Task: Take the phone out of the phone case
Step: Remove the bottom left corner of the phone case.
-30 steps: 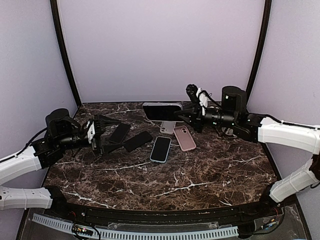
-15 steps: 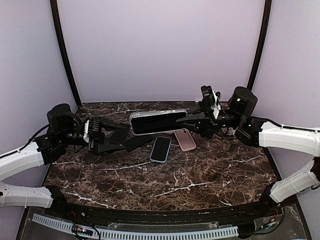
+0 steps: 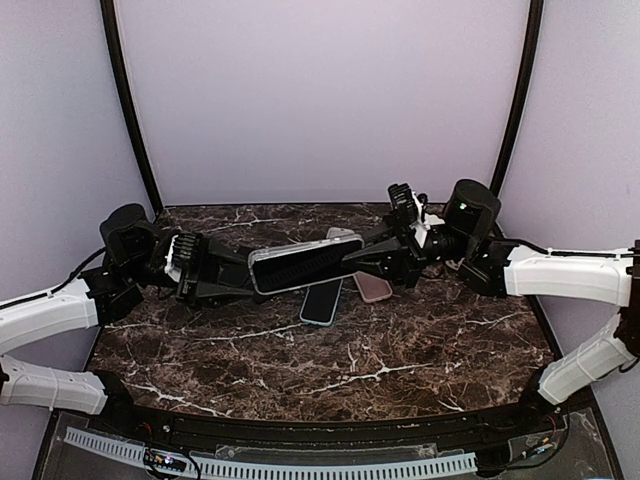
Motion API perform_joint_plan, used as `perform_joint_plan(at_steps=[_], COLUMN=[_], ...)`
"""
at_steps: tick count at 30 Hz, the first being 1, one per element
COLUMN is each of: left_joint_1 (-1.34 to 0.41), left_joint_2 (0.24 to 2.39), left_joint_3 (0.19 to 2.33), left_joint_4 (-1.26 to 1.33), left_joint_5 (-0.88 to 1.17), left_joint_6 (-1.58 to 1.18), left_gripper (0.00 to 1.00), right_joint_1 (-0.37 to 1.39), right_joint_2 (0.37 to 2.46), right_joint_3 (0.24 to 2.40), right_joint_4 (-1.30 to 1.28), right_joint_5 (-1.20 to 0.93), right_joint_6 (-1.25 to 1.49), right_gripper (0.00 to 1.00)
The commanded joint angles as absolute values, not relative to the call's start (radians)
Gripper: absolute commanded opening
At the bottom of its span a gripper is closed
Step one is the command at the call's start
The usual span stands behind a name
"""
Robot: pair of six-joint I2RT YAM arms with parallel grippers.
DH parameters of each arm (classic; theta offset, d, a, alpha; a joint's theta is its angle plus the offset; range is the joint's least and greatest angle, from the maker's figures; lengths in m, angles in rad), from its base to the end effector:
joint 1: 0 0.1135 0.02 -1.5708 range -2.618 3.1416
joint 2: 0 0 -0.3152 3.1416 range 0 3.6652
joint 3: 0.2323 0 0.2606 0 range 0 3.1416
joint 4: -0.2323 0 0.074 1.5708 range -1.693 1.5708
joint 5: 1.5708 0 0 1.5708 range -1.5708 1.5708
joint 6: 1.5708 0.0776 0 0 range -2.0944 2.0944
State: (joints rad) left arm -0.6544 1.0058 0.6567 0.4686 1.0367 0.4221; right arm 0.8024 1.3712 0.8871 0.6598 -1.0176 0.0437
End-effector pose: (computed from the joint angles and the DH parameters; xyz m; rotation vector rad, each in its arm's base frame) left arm 0.1361 -0.1886 0.3629 1.4185 0.7048 -0.9289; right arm 0.1769 0.2781 0.3776 -1.3518 0.9332 1.3654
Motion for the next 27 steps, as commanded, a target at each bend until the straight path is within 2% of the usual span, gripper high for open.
perform_joint_plan(at_steps=[1,12,21,27], left_joint_1=[-0.668,-0.673,-0.675,-0.674], left_joint_2=[1.022,1.039,1.045,1.027], left_joint_3=[0.658,0.646,0.646,0.645], left_joint_4=[0.542,0.543,0.547,0.500], left_joint_5=[1.056,1.078,1.087,1.109], left_joint_6=[0.379,0.374,0.376,0.424], left_gripper=[0.40,0.28,0.24,0.14], right_joint_1=[0.817,0.833,0.851,0.856], right_joint_2=[1.366,1.372,1.395,1.418], right_joint_3=[0.941,0.941,0.944,0.970], right_joint_4=[0.762,0.770,0.772,0.760], right_joint_5=[-1.018,-1.004,-1.034,-1.110], right_joint_6=[0.045,0.046,0.054,0.064], right_gripper=[0.00,0.00,0.00,0.00])
